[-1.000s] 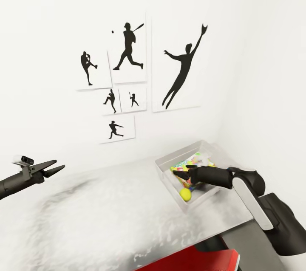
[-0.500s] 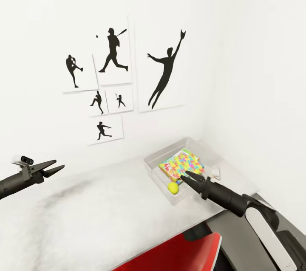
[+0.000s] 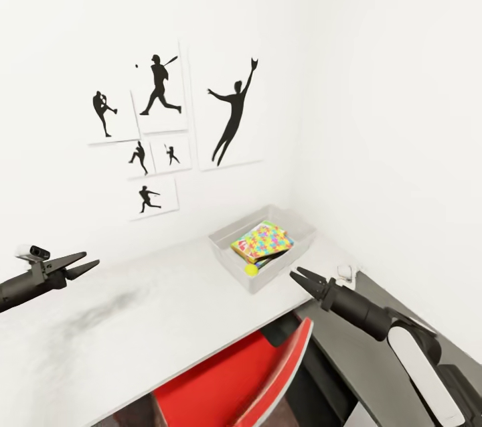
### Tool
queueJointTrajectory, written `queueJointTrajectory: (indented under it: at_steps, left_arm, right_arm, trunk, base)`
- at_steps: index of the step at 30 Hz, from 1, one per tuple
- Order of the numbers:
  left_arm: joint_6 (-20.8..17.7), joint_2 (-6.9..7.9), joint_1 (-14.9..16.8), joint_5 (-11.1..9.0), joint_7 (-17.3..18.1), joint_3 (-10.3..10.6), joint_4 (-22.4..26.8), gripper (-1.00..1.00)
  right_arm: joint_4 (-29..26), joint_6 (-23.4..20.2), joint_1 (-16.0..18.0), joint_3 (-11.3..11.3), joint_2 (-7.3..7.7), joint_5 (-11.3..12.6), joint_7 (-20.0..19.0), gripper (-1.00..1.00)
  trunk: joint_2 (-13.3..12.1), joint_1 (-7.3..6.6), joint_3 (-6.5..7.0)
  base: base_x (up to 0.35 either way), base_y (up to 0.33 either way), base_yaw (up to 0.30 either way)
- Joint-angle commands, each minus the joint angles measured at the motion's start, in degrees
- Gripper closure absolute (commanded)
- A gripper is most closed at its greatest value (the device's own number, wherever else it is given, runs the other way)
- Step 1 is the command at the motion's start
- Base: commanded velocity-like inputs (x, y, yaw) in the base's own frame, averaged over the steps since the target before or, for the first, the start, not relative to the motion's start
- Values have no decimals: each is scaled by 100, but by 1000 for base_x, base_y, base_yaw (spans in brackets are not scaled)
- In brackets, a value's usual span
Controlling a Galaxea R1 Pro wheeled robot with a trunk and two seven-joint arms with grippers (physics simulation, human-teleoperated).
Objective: Put all the toys in the child's room - the three board games (two on the bed and one on the table), the two jigsaw puzzles on the table, and the tennis ball on the table - inside the toy box on the table in the child's room.
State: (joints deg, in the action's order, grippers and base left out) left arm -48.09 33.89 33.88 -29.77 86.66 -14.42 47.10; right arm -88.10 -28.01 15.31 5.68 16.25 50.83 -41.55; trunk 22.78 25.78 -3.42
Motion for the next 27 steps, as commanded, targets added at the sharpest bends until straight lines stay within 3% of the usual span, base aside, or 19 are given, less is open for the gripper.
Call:
queueJointTrajectory:
  at_steps: [1, 10, 18, 27]
  left_arm:
    - [-61, 4, 0, -4, 18, 1, 1, -100]
    - [-61, 12, 0, -2, 18, -2, -8, -100]
    - [-61, 10, -3, -7, 18, -4, -8, -100]
    - [-61, 12, 0, -10, 25, -8, -8, -100]
  right_arm:
    - [11, -45, 7, 5, 2, 59, 12, -100]
    - [56, 279, 4, 9, 1, 43, 14, -100]
    - [164, 345, 0, 11, 1, 57, 16, -100]
    - [171, 332, 3, 3, 15, 66, -10, -100]
  trunk:
    - [14, 1, -8]
    - [14, 1, 0]
    - [14, 1, 4]
    - [14, 1, 57]
  base:
    - [-329, 61, -174]
    - [-321, 59, -34]
    - [-34, 2, -12]
    - [-1, 93, -181]
